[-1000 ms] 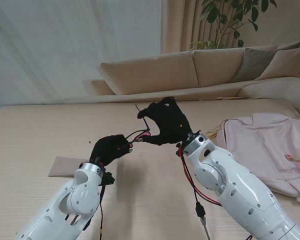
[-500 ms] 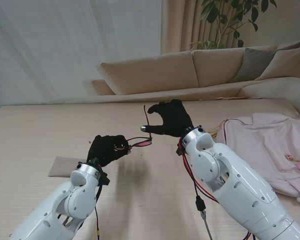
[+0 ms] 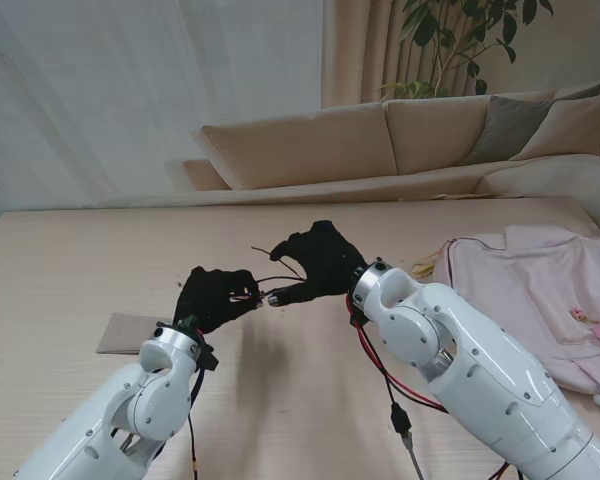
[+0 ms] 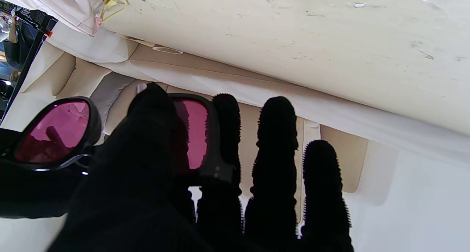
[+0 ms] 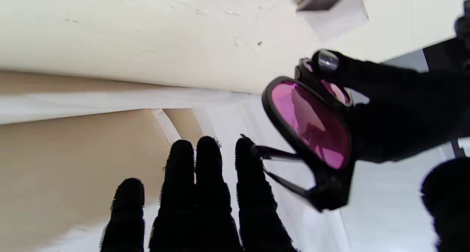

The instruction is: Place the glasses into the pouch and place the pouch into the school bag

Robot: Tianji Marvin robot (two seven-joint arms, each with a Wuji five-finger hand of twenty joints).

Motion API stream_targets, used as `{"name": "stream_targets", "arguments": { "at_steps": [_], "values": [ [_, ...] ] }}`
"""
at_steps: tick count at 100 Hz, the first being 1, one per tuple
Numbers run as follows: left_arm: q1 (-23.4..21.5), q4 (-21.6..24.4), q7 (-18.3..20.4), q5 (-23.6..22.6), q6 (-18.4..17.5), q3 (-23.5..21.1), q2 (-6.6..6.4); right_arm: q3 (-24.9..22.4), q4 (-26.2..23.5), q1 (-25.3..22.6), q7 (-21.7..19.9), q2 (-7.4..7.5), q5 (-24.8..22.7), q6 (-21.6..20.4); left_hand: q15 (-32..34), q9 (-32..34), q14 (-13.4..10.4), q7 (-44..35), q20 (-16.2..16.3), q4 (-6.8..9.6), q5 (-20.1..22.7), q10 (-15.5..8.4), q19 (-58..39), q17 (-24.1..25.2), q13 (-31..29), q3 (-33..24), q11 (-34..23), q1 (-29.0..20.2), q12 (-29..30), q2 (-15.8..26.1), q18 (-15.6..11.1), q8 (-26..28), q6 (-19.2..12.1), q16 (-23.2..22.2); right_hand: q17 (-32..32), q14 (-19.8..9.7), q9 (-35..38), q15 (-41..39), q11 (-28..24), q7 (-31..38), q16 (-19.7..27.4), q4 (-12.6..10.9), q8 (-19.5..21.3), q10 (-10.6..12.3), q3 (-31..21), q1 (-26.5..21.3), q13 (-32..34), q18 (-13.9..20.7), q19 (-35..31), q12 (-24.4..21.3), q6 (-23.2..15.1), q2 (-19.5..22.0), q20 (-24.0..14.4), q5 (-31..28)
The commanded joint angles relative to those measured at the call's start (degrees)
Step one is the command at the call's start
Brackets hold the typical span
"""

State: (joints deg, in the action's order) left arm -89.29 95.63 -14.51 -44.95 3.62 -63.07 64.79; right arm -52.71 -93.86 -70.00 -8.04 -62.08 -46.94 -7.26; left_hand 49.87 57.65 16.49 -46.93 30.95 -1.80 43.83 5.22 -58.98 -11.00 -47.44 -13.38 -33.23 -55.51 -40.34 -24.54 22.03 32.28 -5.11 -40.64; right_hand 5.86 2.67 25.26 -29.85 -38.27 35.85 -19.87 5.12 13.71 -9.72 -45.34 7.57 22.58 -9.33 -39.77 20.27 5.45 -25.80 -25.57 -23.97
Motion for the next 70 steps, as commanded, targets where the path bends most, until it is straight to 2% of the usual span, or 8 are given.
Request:
{"name": "stream_targets", "arguments": {
  "at_steps": [1, 22, 35, 47, 60, 70],
  "values": [
    [-0.5, 1.02, 0.92, -0.16, 0.22, -0.15, 0.1, 0.31, -0.79, -0.32, 0.25, 0.48, 0.27, -0.26, 2.5, 0.23, -0.78, -3.16, 1.67, -0.78, 2.69, 0.44, -3.43, 0.13, -1.44, 0.55, -2.49, -2.3, -1.42, 5.01, -1.59, 2.41, -3.51, -1.46, 0.48, -1.64, -2.21, 1.14, -0.48, 0.53, 0.54, -0.13, 0.19, 0.77, -0.69, 1.1, -2.1, -0.33, 1.51, -0.33, -0.2, -1.72, -1.23, 2.77],
    [-0.59, 1.32, 1.05, -0.13, 0.48, -0.09, 0.1, 0.79, -2.45, -0.89, -1.42, 1.03, -2.26, -0.39, 2.95, 0.13, -0.52, -3.23, 1.93, -0.5, 2.79, 1.07, -3.96, -0.06, -1.8, 0.28, -2.9, -2.48, -1.21, 4.94, -1.68, 2.1, -2.29, -1.96, 0.04, -1.24, -2.35, 1.37, -1.58, 1.32, 0.71, 0.89, 0.75, 1.05, 0.02, -3.02, -0.75, -2.54, -1.03, 0.0, -0.32, -5.11, -1.24, 3.72],
    [-0.64, 1.62, 1.15, -0.52, 0.41, 0.01, 0.03, 1.39, -2.45, -0.94, -0.89, 1.21, -5.1, -0.85, 3.0, 0.07, -0.76, -3.35, 2.0, -0.44, 2.61, 0.96, -4.09, -0.16, -1.8, 0.18, -2.97, -2.35, -0.95, 5.03, -1.7, 2.02, -2.24, -2.13, 0.01, -0.76, -1.27, 0.06, -3.12, 2.66, 0.03, 0.73, 1.63, 1.07, 0.25, -5.79, 1.31, -3.79, -6.49, 0.52, -0.7, -7.24, -0.02, 3.41],
    [-0.77, 1.77, 0.7, -0.97, 0.17, 0.02, 0.03, 2.33, -1.72, -0.7, 1.28, 1.22, -8.38, -0.83, 2.88, 0.01, -0.81, -3.39, 2.01, -0.44, 2.51, 0.76, -4.1, -0.14, -1.7, 0.13, -3.08, -2.26, -0.92, 4.95, -1.7, 1.9, -2.33, -2.17, -0.17, -0.22, 0.92, -2.77, -5.82, 5.02, -1.37, -0.33, 3.17, 1.43, -0.08, -9.33, 4.12, -4.37, -13.03, 1.63, -2.03, -10.16, 2.11, 2.04],
    [-0.79, 1.75, 0.08, -1.02, -0.34, 0.05, 0.11, 3.73, 0.43, -0.07, 6.65, 0.87, -11.38, -0.8, 2.55, -0.09, -0.93, -3.46, 2.01, -0.38, 2.49, 0.75, -4.06, -0.09, -1.56, 0.02, -2.89, -2.21, -0.78, 4.86, -1.7, 1.73, -2.27, -2.09, -1.92, -0.04, 6.59, -7.64, -10.09, 10.3, -3.62, -2.75, 7.48, 2.51, -0.94, -13.23, 9.31, -5.12, -20.97, 3.43, -5.97, -11.35, 4.77, -2.78],
    [-0.73, 1.71, -0.23, -1.55, -1.03, 0.14, 0.04, 4.92, 2.33, 0.48, 11.12, 0.51, -12.9, -0.98, 2.01, -0.22, -1.17, -3.43, 1.94, -0.37, 2.39, 0.27, -3.9, -0.01, -1.38, 0.03, -2.67, -1.93, -0.76, 4.83, -1.78, 1.49, -2.77, -1.87, -3.45, -0.08, 11.01, -10.68, -12.62, 12.79, -4.87, -3.48, 9.88, 3.14, 0.59, -17.77, 12.72, -5.81, -24.07, 4.39, -8.23, -11.6, 5.55, -6.39]
  ]
}}
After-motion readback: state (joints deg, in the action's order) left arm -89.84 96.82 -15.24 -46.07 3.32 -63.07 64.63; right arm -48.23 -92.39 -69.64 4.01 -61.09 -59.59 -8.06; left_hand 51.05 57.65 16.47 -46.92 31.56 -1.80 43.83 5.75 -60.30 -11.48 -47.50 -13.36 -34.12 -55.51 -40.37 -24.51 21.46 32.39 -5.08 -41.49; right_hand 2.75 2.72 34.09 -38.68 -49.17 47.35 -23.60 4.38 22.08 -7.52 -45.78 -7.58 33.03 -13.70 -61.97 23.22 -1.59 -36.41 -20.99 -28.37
